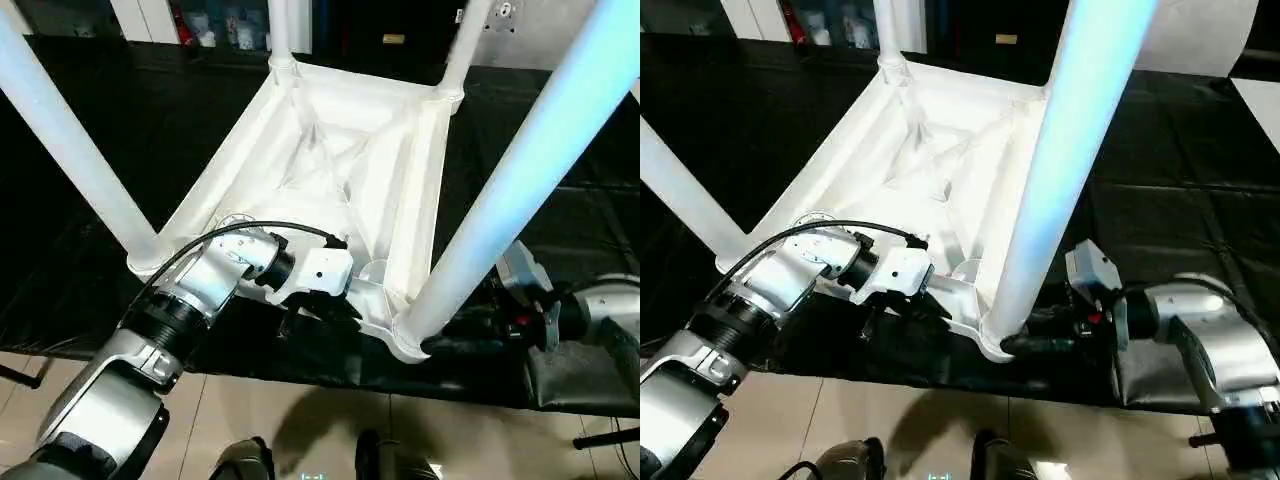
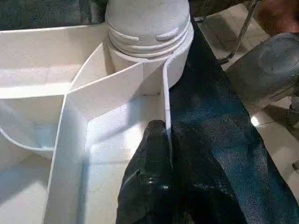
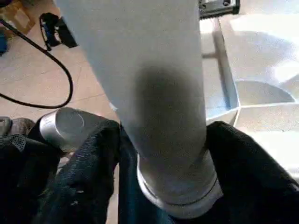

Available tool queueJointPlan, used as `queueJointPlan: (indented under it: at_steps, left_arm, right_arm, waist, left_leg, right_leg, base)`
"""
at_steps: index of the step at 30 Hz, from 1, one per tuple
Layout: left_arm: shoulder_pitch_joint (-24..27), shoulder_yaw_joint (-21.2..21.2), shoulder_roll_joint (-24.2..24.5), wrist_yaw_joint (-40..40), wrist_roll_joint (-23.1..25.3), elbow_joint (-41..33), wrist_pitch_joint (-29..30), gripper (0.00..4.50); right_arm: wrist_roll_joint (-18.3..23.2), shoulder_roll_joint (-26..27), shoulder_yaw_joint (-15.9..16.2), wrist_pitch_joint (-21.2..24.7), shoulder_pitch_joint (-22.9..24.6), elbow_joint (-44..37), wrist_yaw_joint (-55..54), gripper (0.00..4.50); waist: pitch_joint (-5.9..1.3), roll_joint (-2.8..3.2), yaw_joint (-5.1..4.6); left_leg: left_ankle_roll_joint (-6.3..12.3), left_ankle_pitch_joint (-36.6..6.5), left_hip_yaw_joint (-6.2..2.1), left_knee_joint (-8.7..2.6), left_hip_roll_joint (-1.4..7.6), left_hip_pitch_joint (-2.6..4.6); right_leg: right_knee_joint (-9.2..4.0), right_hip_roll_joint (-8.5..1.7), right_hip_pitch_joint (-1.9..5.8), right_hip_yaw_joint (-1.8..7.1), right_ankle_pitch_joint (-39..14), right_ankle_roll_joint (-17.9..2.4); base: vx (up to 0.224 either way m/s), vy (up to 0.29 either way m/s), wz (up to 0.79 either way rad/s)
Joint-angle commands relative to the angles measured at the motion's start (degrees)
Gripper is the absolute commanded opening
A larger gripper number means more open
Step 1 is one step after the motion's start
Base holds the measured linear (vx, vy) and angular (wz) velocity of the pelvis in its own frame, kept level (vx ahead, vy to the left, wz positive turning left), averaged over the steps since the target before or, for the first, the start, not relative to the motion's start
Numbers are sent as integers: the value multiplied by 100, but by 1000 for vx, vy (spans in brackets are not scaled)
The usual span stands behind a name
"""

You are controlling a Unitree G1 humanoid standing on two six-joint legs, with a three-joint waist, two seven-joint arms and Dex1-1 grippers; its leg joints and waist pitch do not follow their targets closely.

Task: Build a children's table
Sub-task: Rotate leg to tighten

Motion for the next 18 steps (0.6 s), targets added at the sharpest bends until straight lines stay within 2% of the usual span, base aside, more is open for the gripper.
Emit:
queueJointPlan:
  at_steps: [1,5,6,8,12,16,18]
  left_arm:
    - [-27,-259,-44,-336,56,-8,-140,0]
    - [-10,-256,-17,-372,46,13,-171,0]
    - [-8,-256,-12,-371,48,28,-183,0]
    - [-3,-256,-1,-365,51,50,-194,0]
    - [27,-194,9,-305,24,49,-78,0]
    - [114,13,-116,120,-57,-86,590,0]
    - [208,101,-218,345,-126,-251,977,0]
  right_arm:
    - [65,-8,76,-42,-28,30,124,280]
    - [81,16,142,-60,-89,97,193,240]
    - [89,9,158,-44,-87,87,224,240]
    - [109,-8,175,-19,-73,72,283,214]
    - [268,-22,162,142,3,-81,301,208]
    - [606,165,-25,662,298,-590,-174,206]
    - [711,367,-140,906,489,-888,-662,206]
  waist:
    - [-410,-94,-35]
    - [-406,-98,-33]
    - [-395,-111,-36]
    - [-388,-99,-34]
    - [-375,-94,-36]
    - [-376,-92,-27]
    - [-357,-85,-22]
  left_leg:
    - [1059,-272,-8,-276,286,14]
    - [1066,-240,-10,-276,286,2]
    - [1066,-243,-11,-280,286,-3]
    - [1051,-311,-10,-285,288,9]
    - [989,-374,-12,-297,284,8]
    - [975,-293,-17,-303,292,-1]
    - [915,-400,-16,-318,293,-4]
  right_leg:
    - [-247,-421,420,241,-1209,-1523]
    - [-235,-423,426,242,-1115,-1538]
    - [-238,-421,425,242,-1125,-1529]
    - [-258,-423,412,240,-1253,-1505]
    - [-275,-419,411,243,-1390,-1449]
    - [-258,-418,428,251,-1256,-1485]
    - [-297,-433,421,253,-1477,-1432]
  base:
    - [0,0,0]
    - [0,0,0]
    - [0,0,0]
    - [0,0,0]
    - [0,0,0]
    - [0,0,0]
    - [0,0,0]
